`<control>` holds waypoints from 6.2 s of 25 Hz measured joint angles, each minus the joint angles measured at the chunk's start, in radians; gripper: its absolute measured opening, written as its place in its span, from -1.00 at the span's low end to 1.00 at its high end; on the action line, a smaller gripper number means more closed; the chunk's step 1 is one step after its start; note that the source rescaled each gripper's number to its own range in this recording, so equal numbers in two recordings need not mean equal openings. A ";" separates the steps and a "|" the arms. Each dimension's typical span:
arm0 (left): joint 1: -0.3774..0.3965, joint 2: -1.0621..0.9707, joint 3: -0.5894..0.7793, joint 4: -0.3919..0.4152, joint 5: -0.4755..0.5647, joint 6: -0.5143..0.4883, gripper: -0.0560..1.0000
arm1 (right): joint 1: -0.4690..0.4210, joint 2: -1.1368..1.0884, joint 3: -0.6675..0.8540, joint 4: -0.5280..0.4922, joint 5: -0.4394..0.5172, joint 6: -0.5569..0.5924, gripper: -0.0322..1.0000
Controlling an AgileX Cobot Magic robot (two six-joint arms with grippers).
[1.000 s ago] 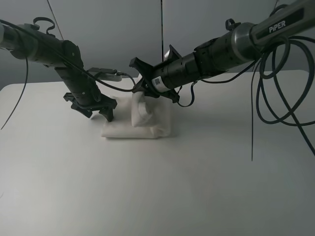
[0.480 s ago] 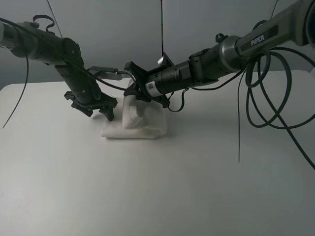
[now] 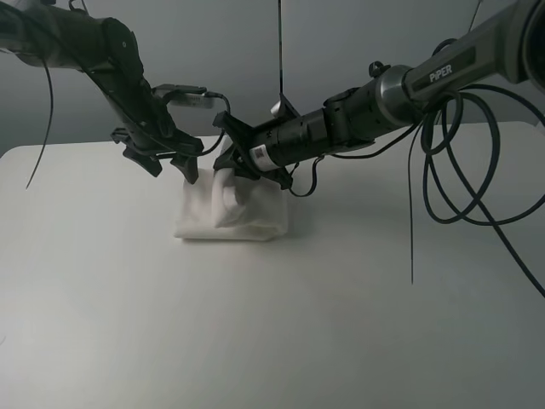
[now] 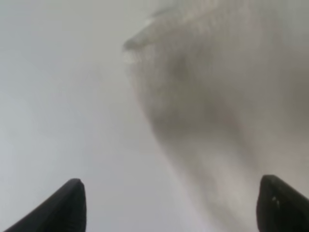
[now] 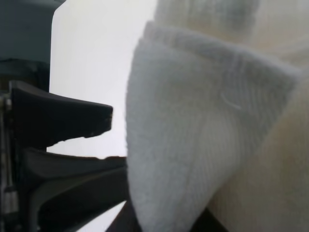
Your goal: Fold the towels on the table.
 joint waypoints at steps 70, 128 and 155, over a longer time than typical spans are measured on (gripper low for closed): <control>0.129 -0.967 0.491 0.105 0.072 -0.017 0.84 | -0.140 -1.288 0.614 -1.825 0.111 0.832 1.00; 0.129 -2.209 1.197 0.091 0.115 -0.165 0.84 | -0.140 -2.263 0.871 -1.698 0.528 0.755 1.00; 0.338 -2.209 1.197 0.112 0.115 -0.161 0.85 | -0.437 -2.263 0.871 -1.750 0.525 0.846 1.00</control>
